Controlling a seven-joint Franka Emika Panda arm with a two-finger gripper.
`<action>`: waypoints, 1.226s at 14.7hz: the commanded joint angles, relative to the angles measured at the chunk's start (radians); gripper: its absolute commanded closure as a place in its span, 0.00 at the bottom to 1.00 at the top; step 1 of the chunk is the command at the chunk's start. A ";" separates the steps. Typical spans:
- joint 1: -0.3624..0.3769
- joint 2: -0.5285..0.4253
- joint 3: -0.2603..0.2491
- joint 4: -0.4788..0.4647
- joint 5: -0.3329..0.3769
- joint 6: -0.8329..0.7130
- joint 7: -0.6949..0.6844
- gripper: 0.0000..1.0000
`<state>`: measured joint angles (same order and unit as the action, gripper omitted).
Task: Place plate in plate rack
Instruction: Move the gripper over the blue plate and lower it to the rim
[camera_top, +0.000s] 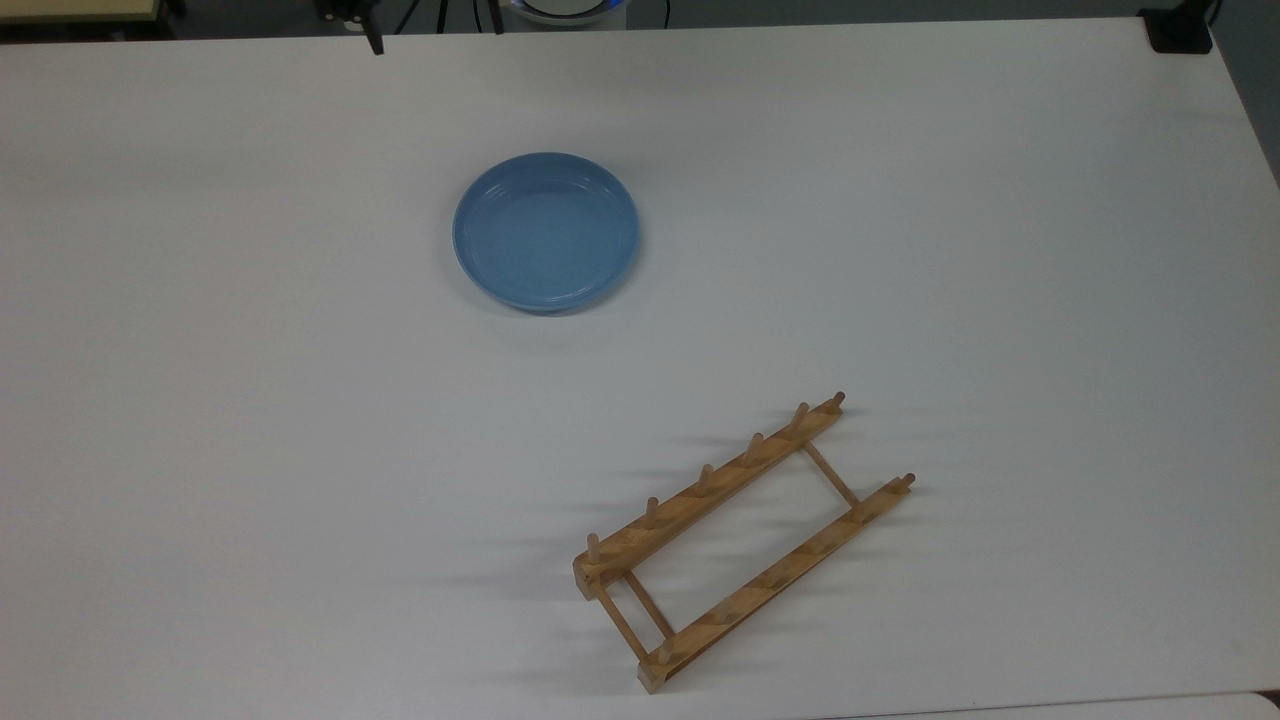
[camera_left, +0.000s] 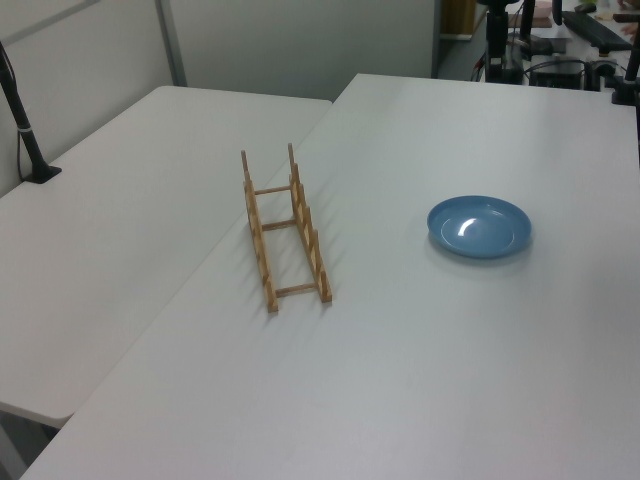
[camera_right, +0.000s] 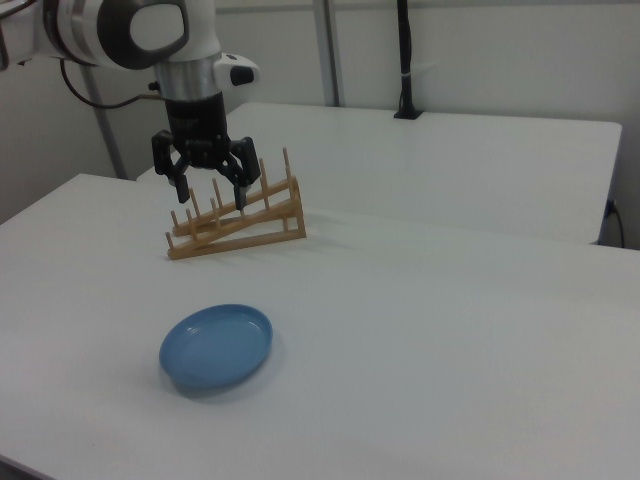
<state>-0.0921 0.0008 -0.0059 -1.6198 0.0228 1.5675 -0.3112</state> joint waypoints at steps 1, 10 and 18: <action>-0.027 -0.030 -0.003 -0.058 -0.011 0.037 -0.037 0.00; -0.074 -0.059 -0.006 -0.244 0.000 0.228 -0.229 0.00; -0.057 -0.013 -0.005 -0.391 0.000 0.422 -0.217 0.00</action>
<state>-0.1637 -0.0083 -0.0026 -1.9517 0.0228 1.9218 -0.5219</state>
